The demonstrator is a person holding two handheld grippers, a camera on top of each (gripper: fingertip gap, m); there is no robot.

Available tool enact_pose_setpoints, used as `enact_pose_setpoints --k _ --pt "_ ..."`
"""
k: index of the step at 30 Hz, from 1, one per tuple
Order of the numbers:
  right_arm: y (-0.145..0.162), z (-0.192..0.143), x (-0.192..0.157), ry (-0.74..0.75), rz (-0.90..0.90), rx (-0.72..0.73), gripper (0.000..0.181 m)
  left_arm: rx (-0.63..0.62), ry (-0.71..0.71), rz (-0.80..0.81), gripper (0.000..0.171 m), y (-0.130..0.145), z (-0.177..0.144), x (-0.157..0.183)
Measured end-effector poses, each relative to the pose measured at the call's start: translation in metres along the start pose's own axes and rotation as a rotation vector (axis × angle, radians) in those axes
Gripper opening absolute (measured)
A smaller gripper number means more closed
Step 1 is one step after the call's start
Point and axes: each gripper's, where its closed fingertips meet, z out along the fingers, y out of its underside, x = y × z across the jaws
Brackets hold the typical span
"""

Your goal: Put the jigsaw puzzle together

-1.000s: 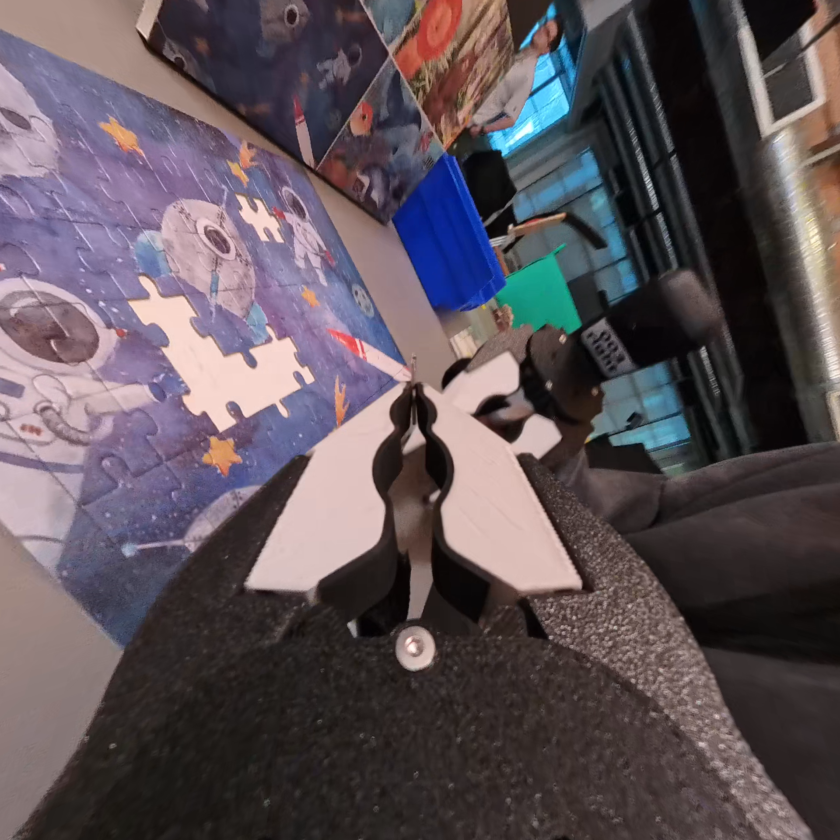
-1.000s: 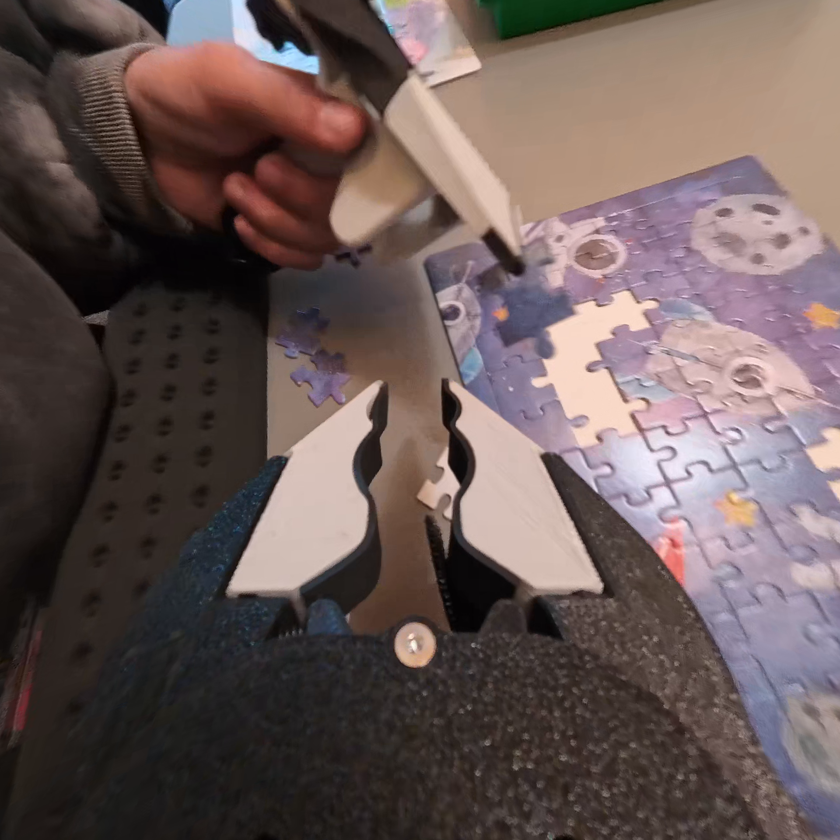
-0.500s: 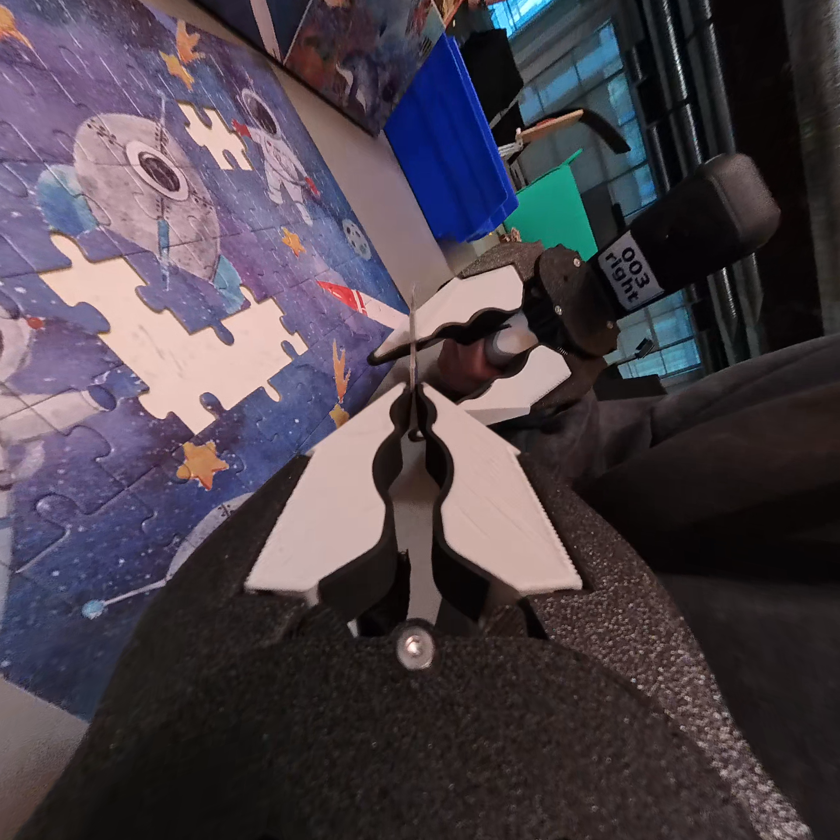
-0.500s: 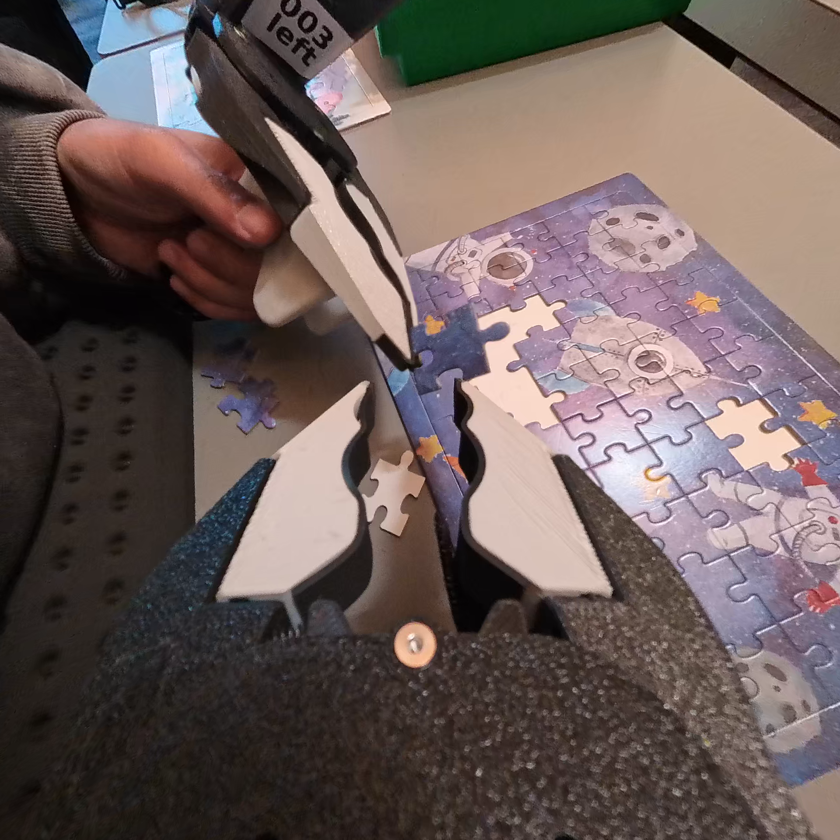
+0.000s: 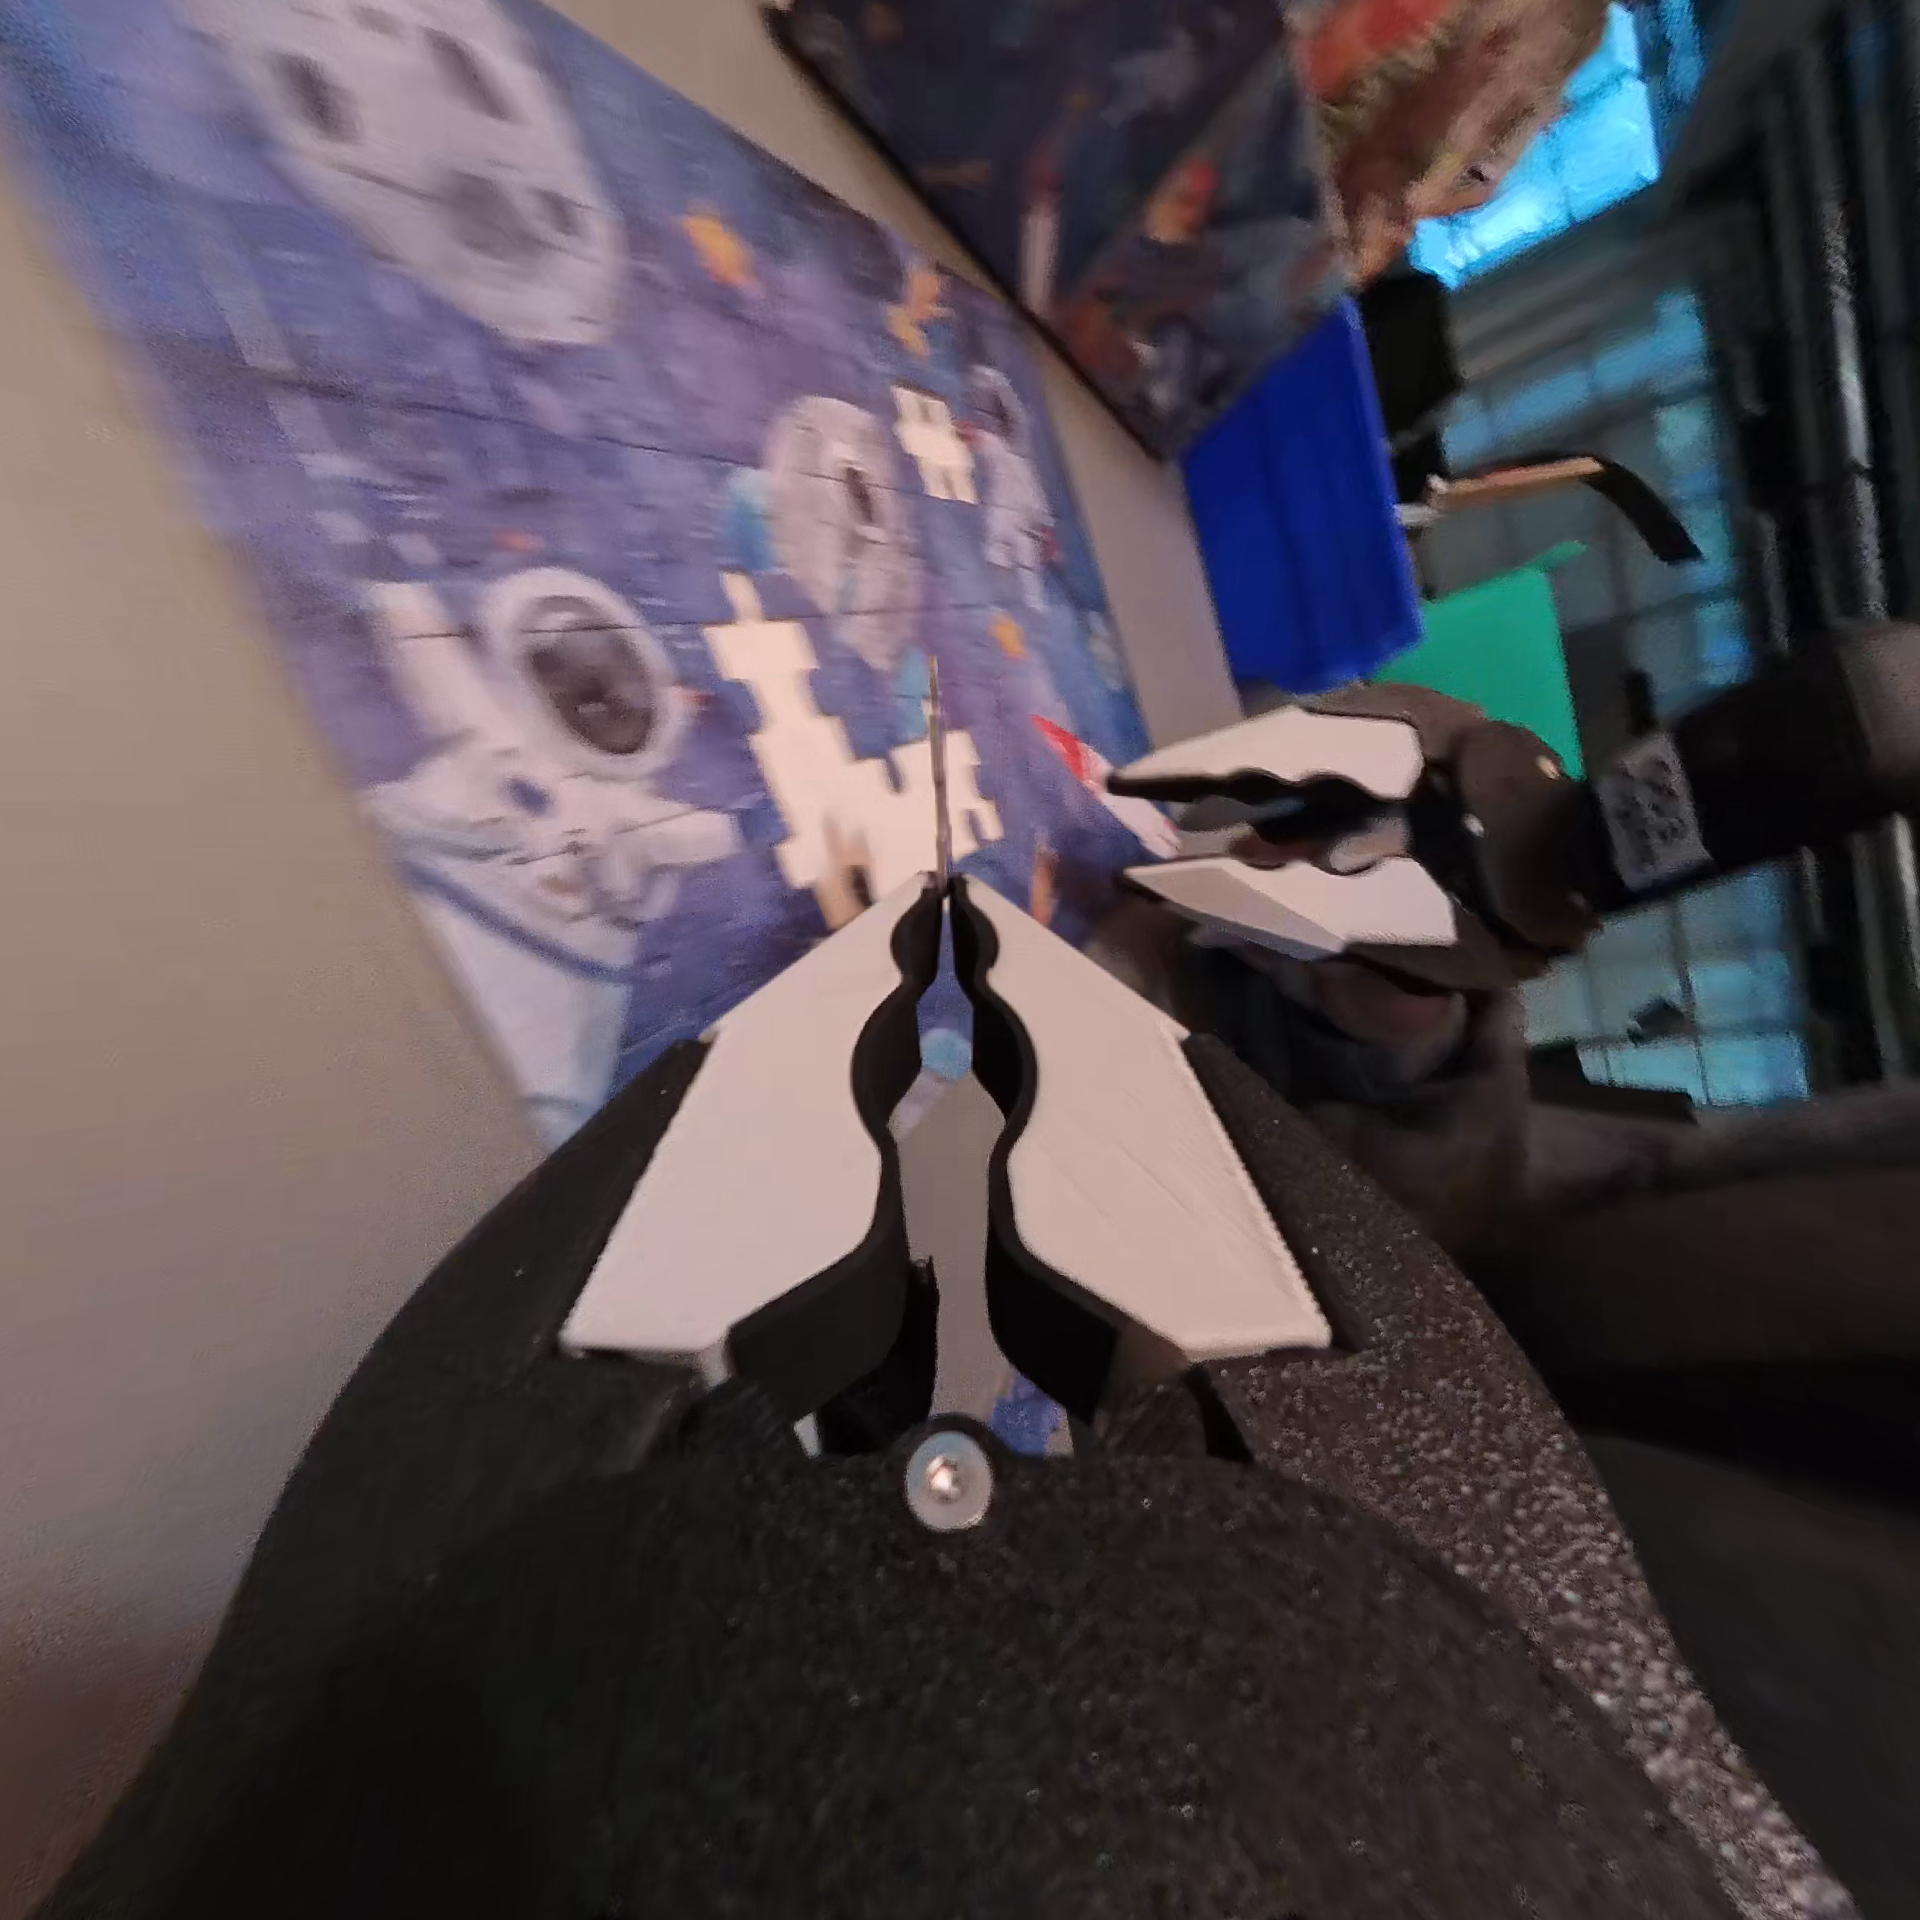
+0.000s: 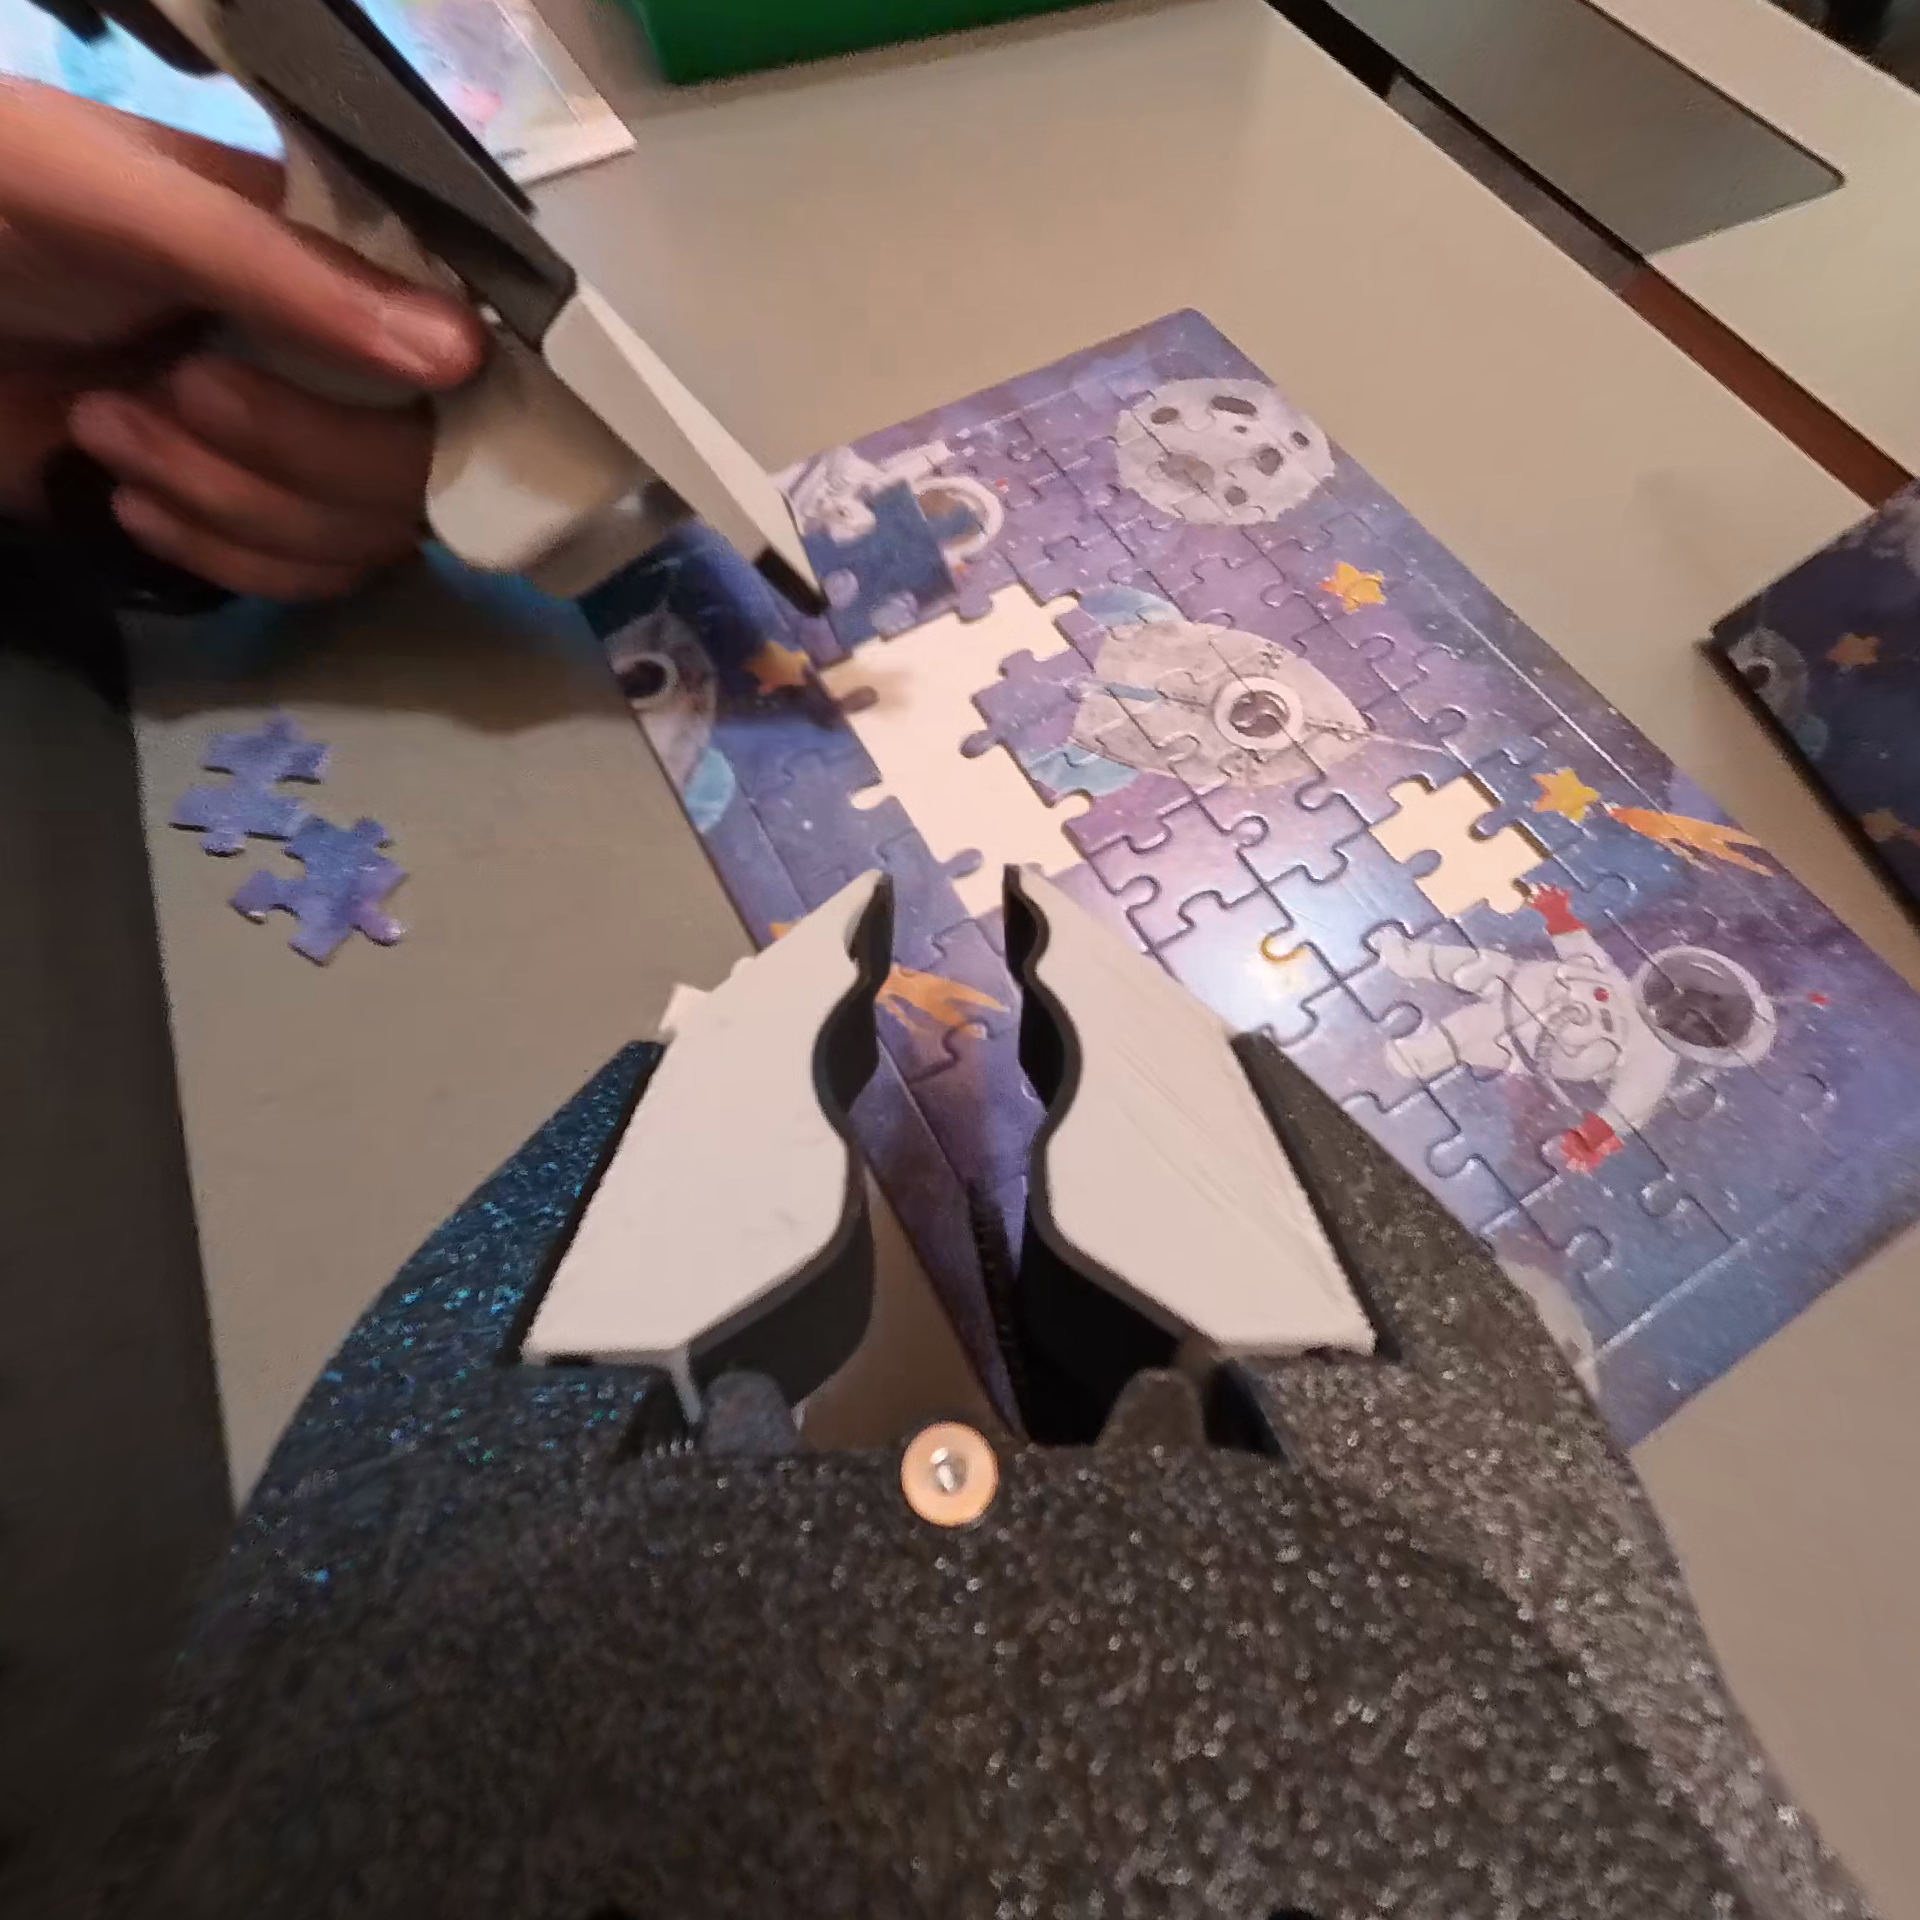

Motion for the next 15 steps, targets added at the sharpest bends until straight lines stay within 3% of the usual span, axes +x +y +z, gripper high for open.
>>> enact_pose_setpoints --k 6,15 --pt "0.000 0.000 0.006 0.039 -0.017 -0.002 0.019 0.062 -0.057 -0.178 0.001 -0.008 -0.011 -0.022" --pt "-0.001 -0.003 0.007 0.051 -0.028 0.006 0.018 0.056 -0.023 -0.219 0.001 -0.010 -0.007 -0.017"
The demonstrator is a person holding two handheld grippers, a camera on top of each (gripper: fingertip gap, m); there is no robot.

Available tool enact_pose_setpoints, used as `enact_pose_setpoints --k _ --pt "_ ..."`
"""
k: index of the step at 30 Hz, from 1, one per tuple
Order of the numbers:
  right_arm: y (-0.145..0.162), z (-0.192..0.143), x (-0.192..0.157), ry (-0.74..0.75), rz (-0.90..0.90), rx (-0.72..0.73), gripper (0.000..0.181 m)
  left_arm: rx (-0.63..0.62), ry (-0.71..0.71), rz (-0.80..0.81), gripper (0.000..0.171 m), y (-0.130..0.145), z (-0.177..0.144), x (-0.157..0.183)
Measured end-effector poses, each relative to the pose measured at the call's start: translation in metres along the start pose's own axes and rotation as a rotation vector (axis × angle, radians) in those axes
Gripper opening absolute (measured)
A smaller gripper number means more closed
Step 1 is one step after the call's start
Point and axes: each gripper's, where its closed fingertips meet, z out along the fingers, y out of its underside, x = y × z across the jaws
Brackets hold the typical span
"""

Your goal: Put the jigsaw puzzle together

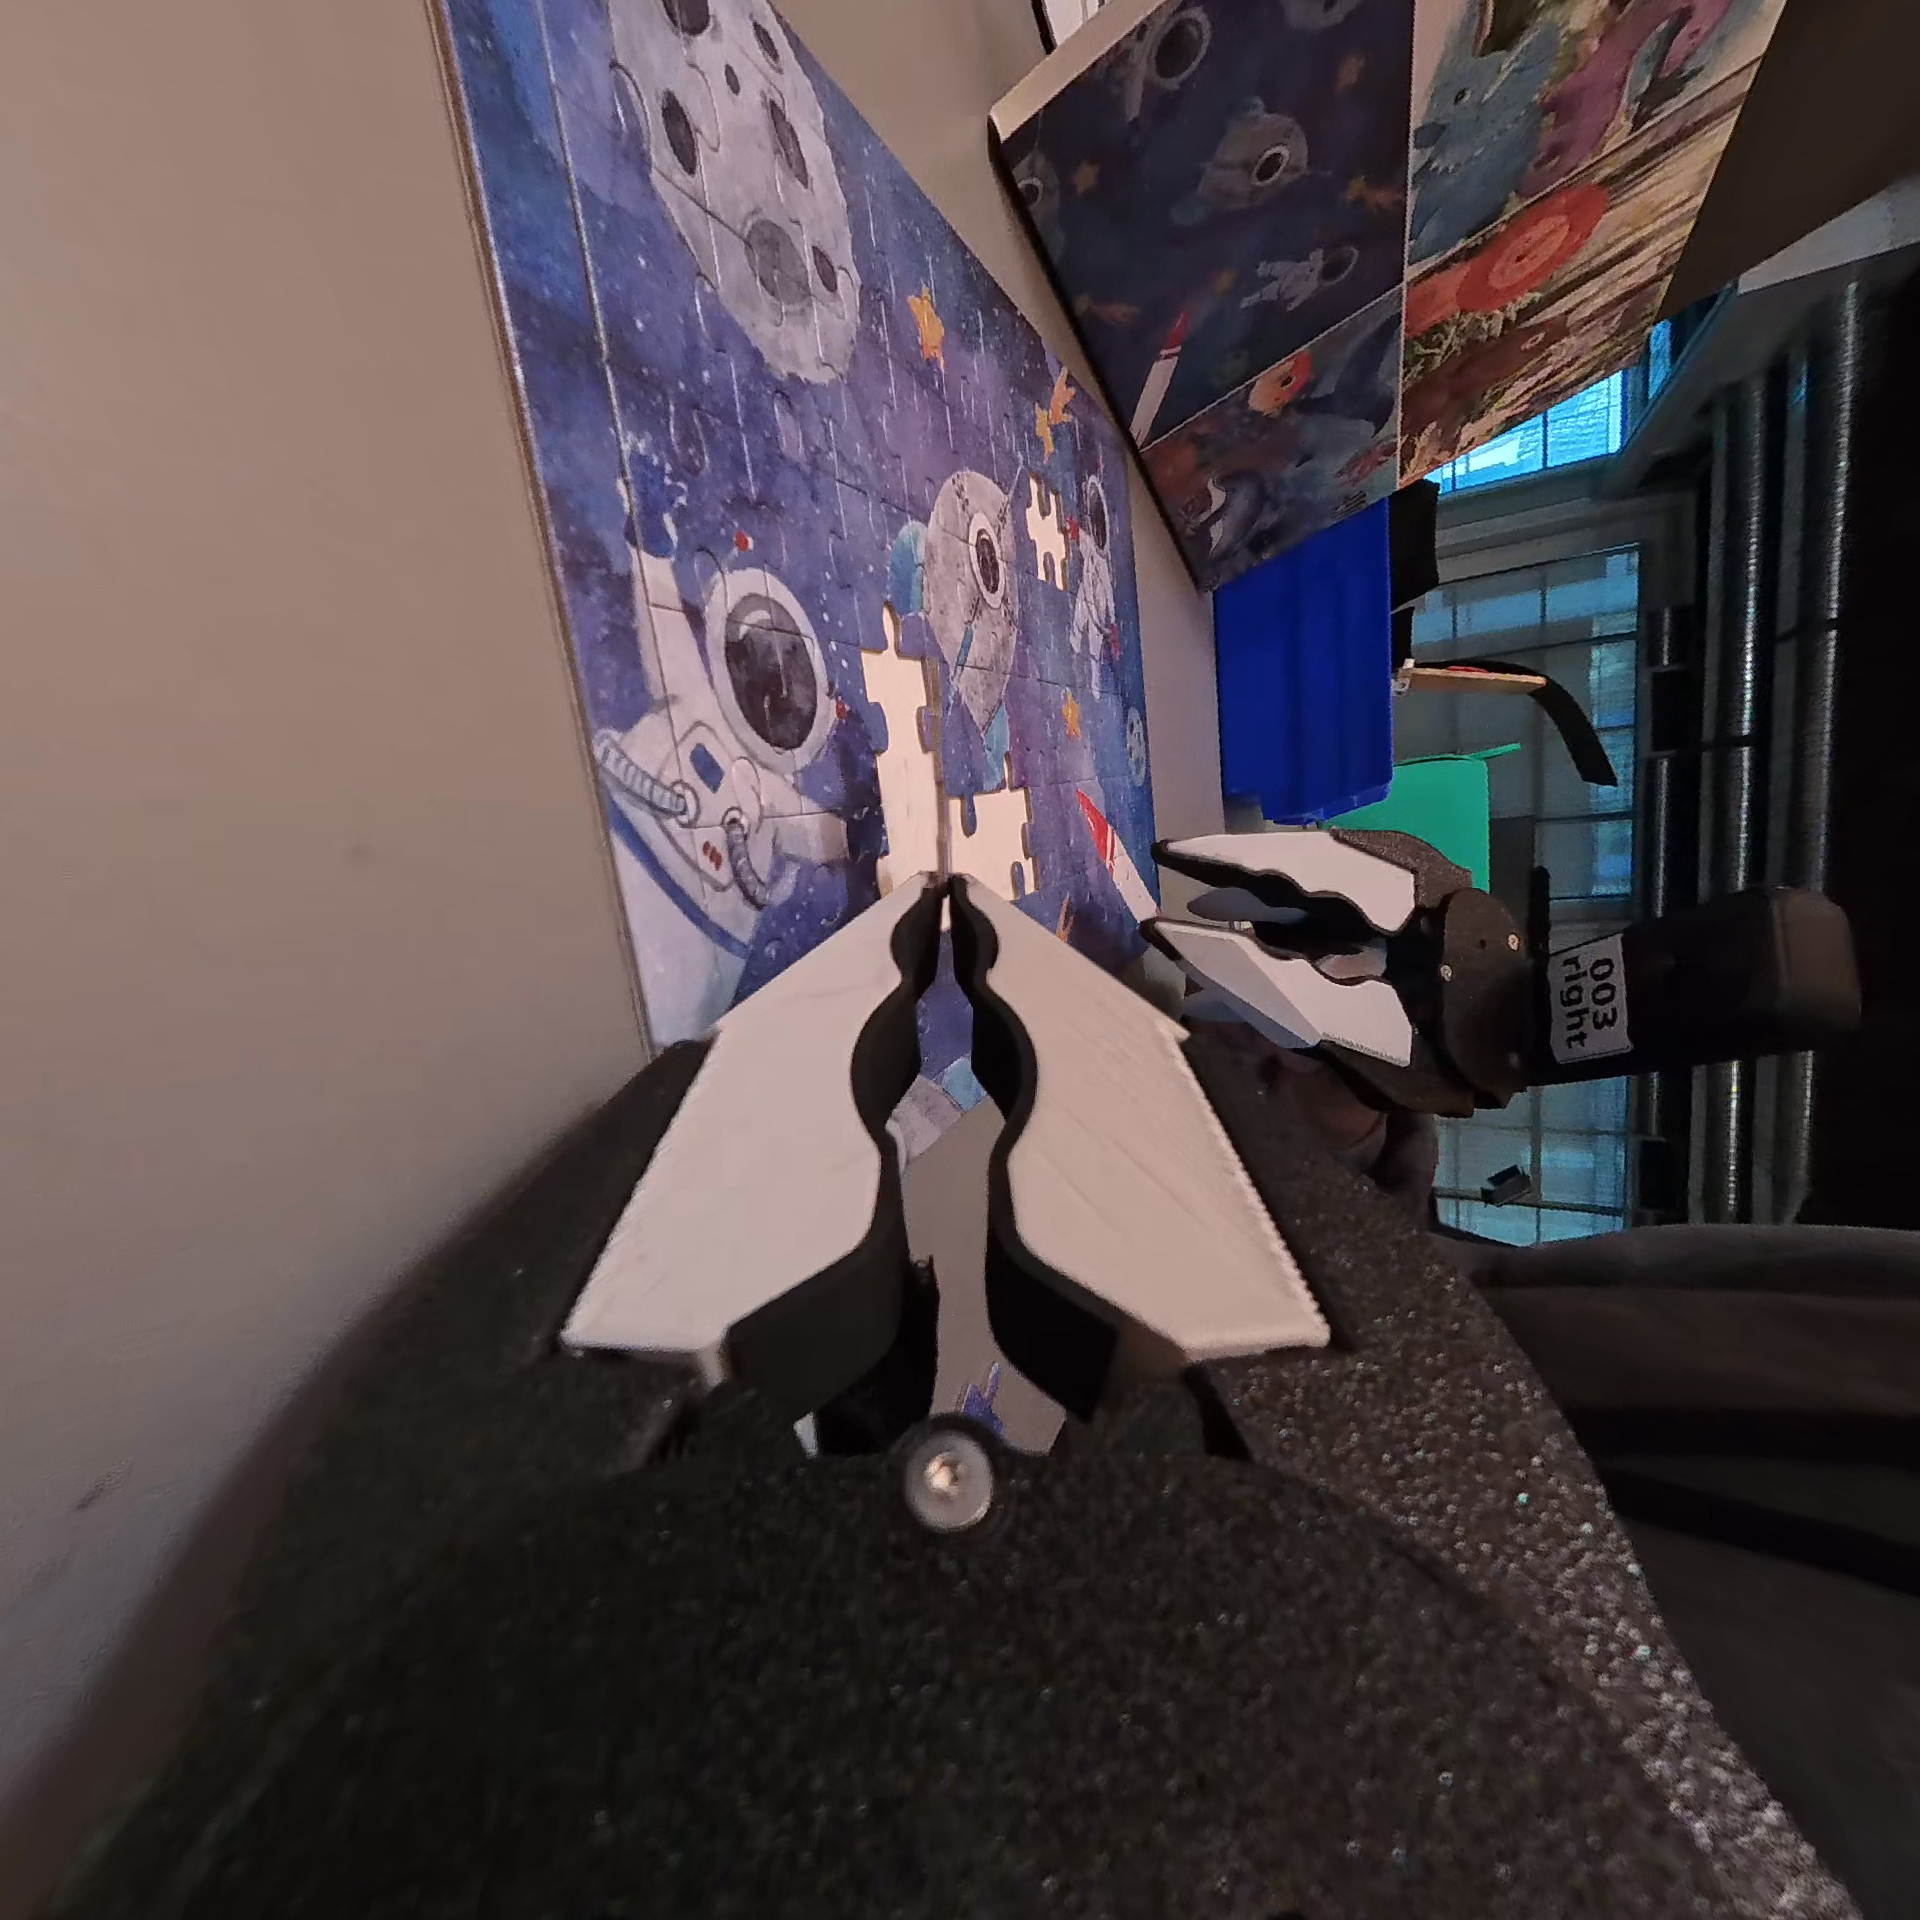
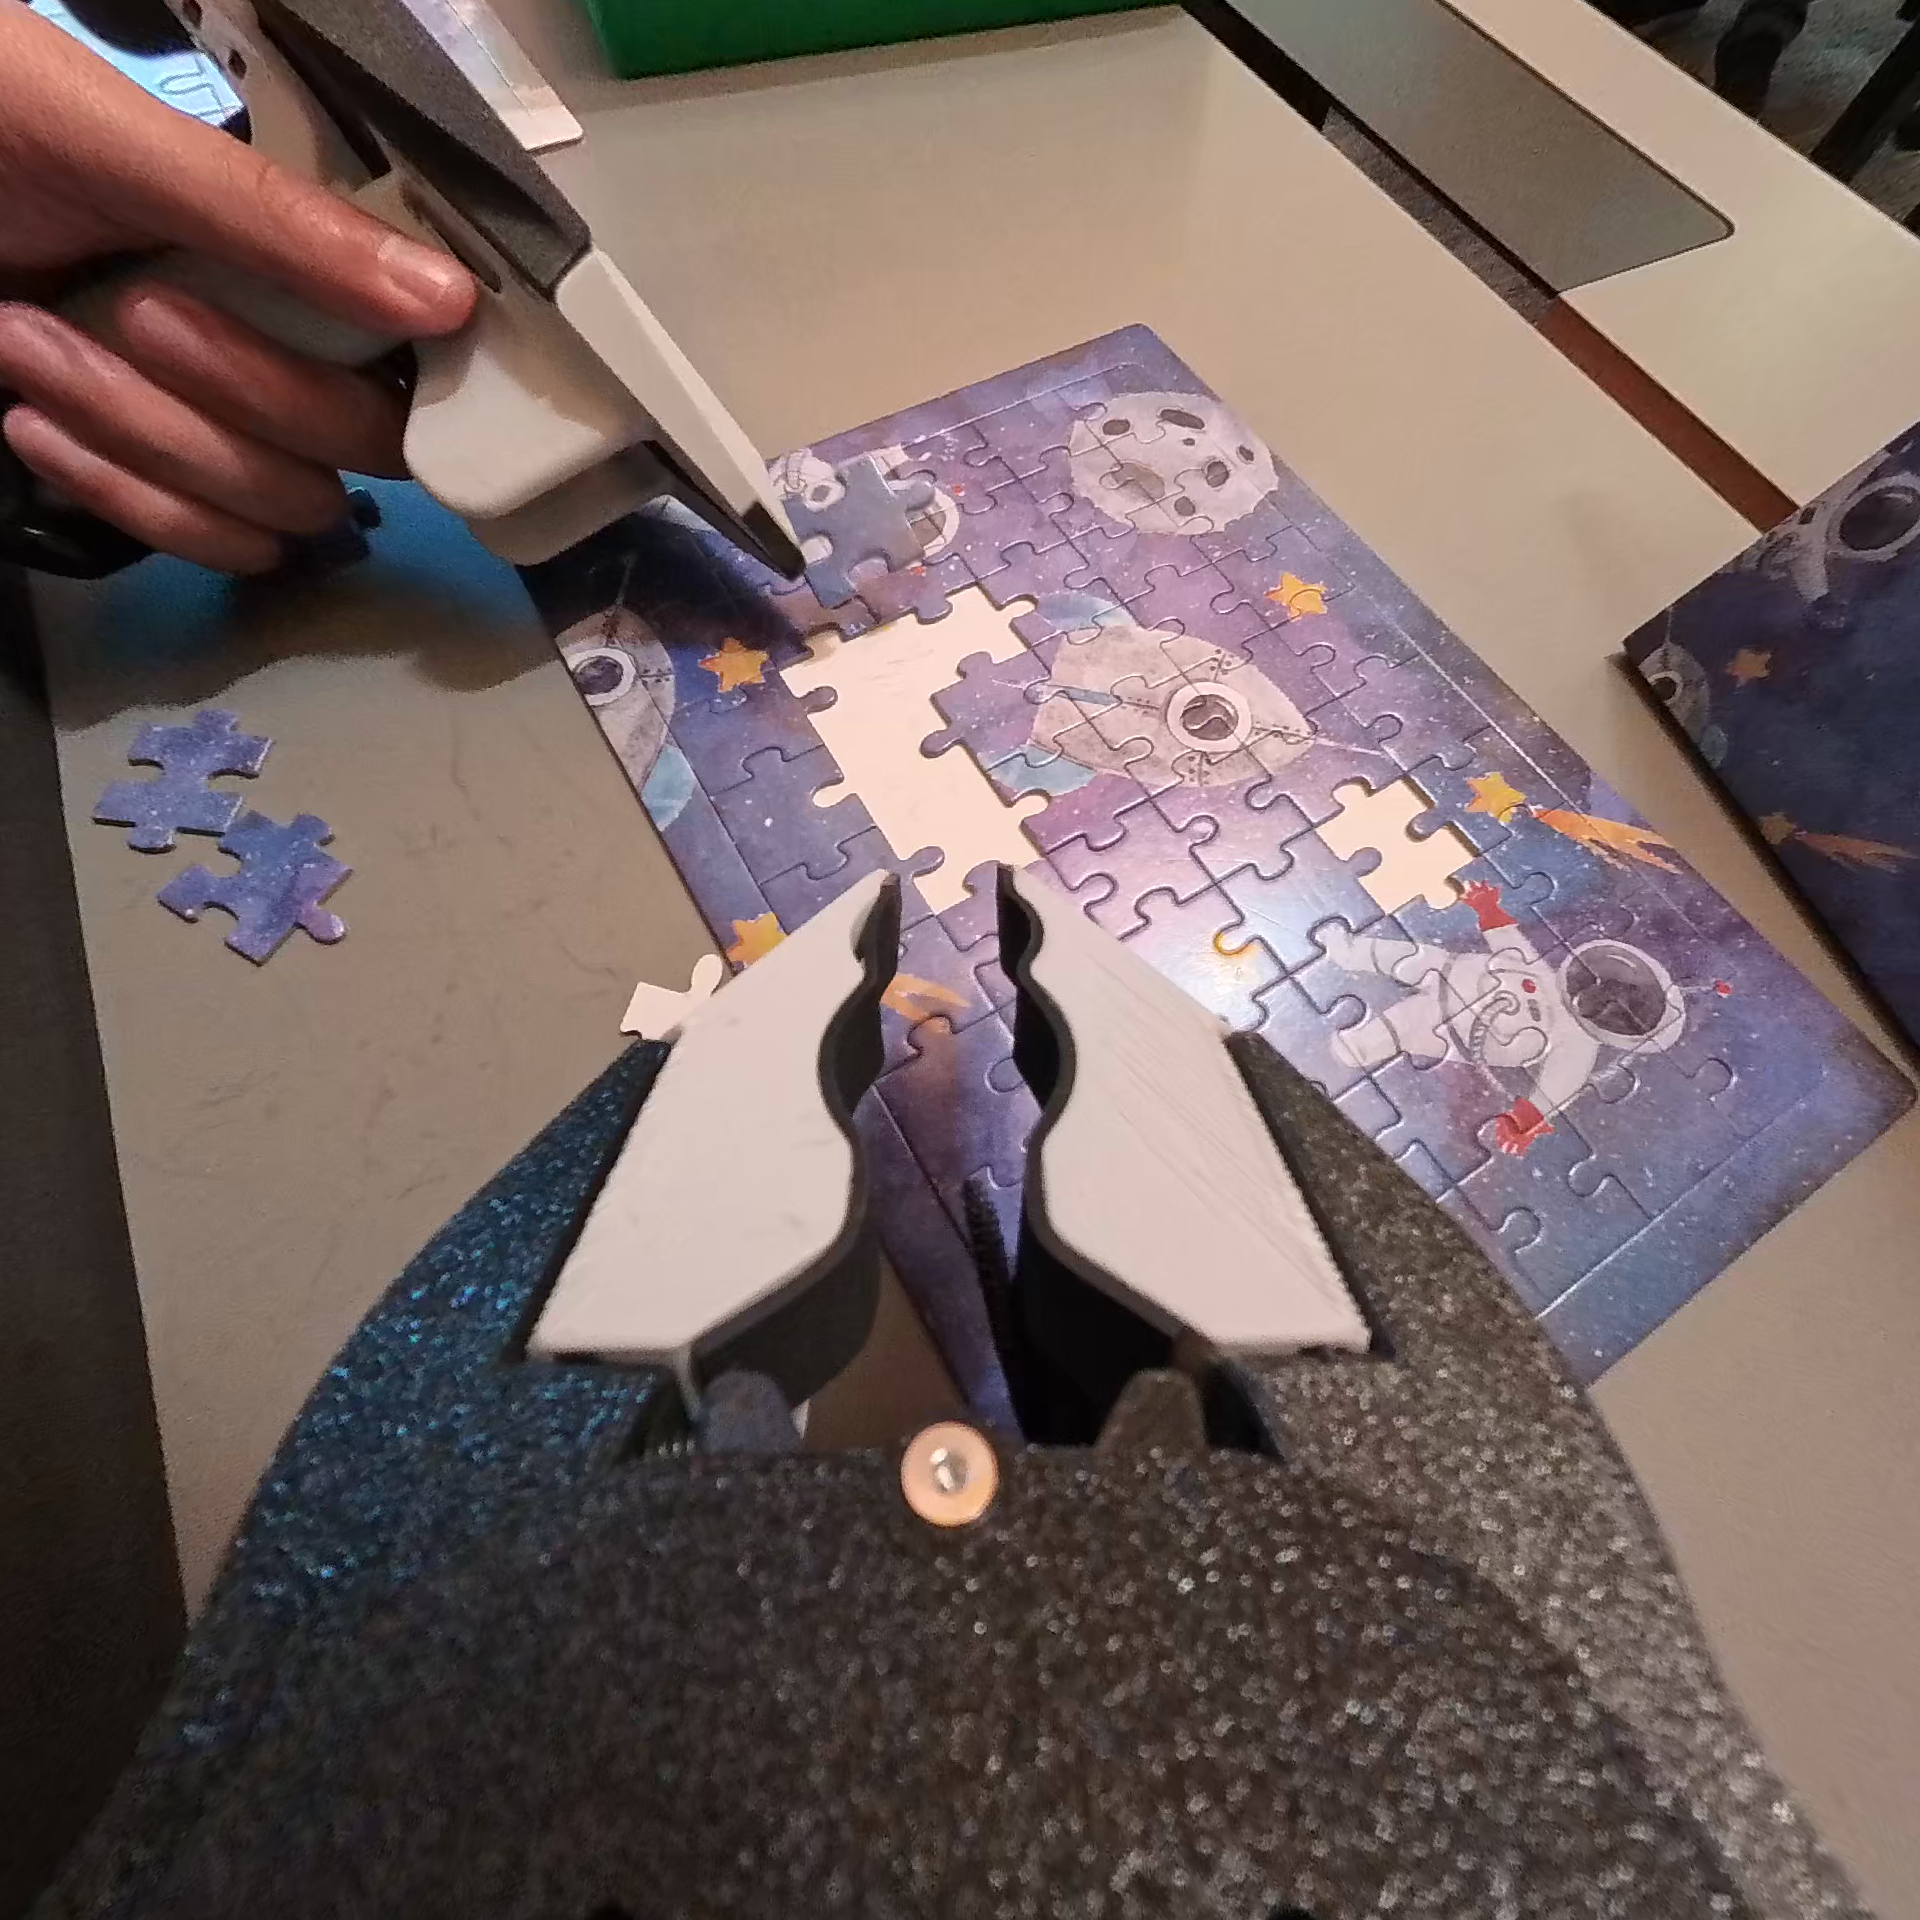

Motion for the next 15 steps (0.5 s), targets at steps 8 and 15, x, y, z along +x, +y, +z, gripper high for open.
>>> enact_pose_setpoints --k 8,15 --pt "0.000 -0.001 -0.003 0.004 -0.028 -0.006 0.018 -0.058 -0.060 0.035 0.001 -0.001 0.019 0.006" --pt "-0.002 -0.007 -0.004 0.008 -0.033 0.004 0.018 -0.075 -0.124 0.015 0.001 -0.003 0.026 0.000"
